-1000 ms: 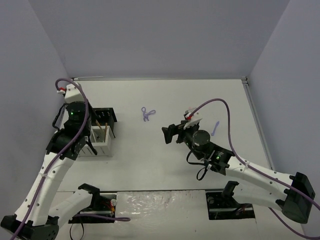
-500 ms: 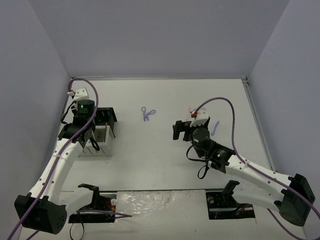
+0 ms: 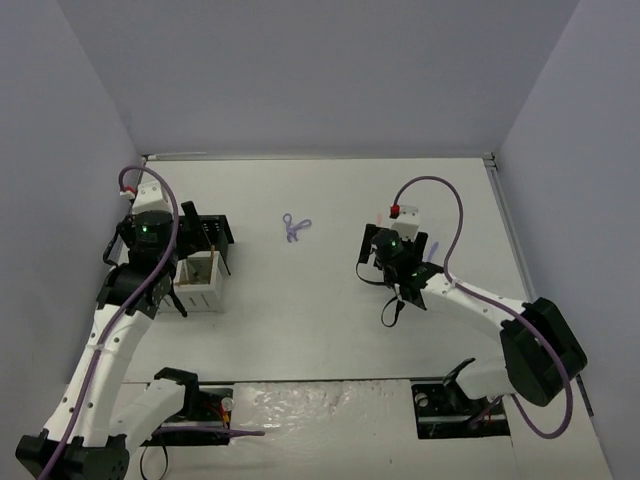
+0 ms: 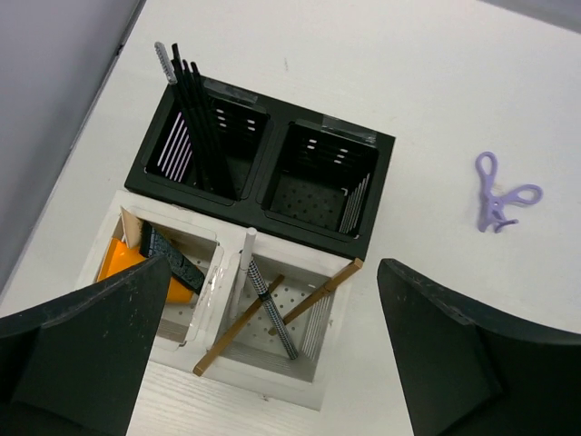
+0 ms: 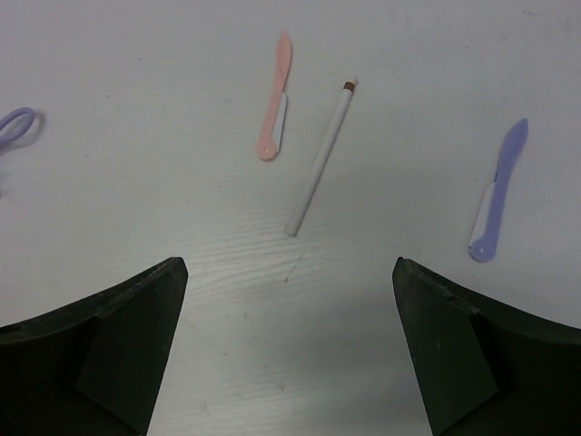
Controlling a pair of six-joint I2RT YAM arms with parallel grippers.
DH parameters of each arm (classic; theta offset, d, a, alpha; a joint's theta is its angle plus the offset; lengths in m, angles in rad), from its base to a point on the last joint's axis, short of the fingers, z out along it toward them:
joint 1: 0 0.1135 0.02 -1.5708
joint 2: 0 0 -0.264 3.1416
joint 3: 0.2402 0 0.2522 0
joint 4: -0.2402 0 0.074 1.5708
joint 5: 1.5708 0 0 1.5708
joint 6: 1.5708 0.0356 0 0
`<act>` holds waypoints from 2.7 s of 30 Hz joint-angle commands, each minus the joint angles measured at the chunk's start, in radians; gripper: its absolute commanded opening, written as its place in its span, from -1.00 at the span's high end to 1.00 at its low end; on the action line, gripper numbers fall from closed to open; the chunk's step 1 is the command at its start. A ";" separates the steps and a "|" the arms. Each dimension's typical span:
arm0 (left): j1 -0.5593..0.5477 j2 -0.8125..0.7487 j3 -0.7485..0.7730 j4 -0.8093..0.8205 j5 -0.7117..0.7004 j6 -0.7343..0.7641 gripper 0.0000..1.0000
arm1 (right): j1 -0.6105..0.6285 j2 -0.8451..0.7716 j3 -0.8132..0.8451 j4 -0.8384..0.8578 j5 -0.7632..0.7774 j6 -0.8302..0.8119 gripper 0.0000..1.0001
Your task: Organize the makeup
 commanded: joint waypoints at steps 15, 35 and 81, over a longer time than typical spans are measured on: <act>0.043 -0.088 -0.053 0.088 0.242 0.004 -0.94 | -0.154 0.472 0.267 0.001 0.001 0.131 -0.32; 0.052 -0.033 -0.108 0.235 0.585 -0.196 -0.94 | -0.172 0.215 0.108 -0.023 -0.001 0.113 1.00; -0.410 0.174 0.110 0.424 0.513 -0.381 1.00 | 0.307 -0.134 0.079 0.539 -0.600 -0.280 0.44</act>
